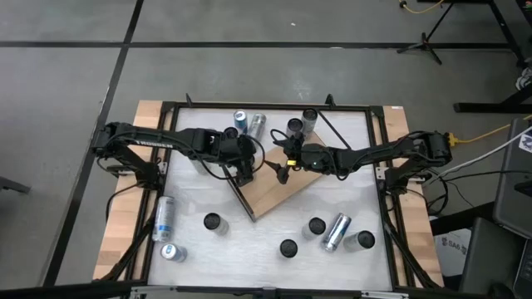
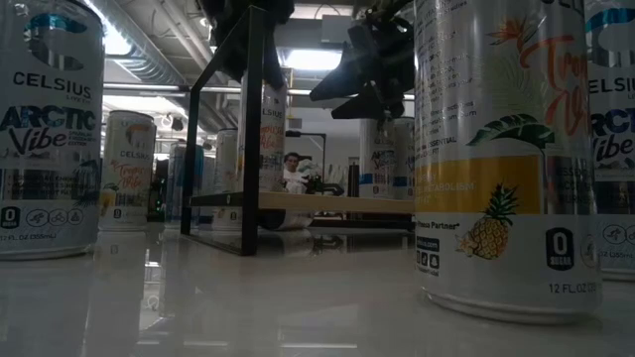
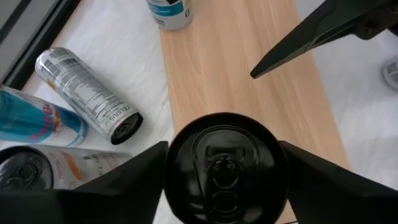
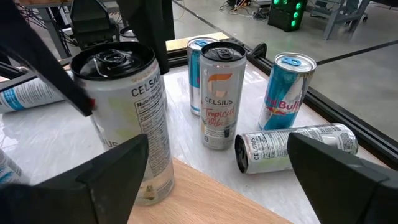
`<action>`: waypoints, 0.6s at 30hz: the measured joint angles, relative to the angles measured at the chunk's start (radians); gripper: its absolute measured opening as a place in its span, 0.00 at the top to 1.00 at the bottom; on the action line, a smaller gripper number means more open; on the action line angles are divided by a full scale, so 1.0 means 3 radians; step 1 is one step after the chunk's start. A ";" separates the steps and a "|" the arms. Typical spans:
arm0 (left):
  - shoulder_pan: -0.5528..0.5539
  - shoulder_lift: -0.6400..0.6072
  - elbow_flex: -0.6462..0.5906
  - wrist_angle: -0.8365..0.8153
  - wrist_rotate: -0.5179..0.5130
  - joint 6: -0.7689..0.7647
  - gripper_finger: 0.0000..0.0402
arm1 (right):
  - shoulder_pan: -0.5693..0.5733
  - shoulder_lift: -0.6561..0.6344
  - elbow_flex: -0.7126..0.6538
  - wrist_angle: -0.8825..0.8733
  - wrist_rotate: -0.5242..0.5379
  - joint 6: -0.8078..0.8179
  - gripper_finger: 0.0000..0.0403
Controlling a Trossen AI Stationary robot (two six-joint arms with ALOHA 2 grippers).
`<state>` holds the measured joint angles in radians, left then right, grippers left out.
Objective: Place canned beverage on shelf
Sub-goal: Put the white yellow soda can on the shelf
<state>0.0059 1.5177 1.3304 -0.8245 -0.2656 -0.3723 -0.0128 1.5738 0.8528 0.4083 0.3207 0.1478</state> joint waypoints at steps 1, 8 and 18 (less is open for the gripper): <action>-0.0002 0.0000 0.0000 0.0002 0.0011 -0.0035 0.34 | 0.0000 0.0000 0.0000 0.0000 0.0001 0.0000 0.07; -0.0094 0.0000 0.0000 0.0044 0.0083 -0.0150 0.42 | 0.0000 -0.0001 0.0000 0.0000 0.0001 0.0000 0.07; -0.0357 0.0001 0.0000 0.0148 0.0178 -0.0458 0.40 | -0.0001 -0.0206 -0.0001 -0.0073 0.0001 -0.0104 0.07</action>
<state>-0.1013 1.5180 1.3304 -0.7800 -0.2122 -0.5096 -0.0132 1.5121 0.8524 0.3866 0.3209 0.1166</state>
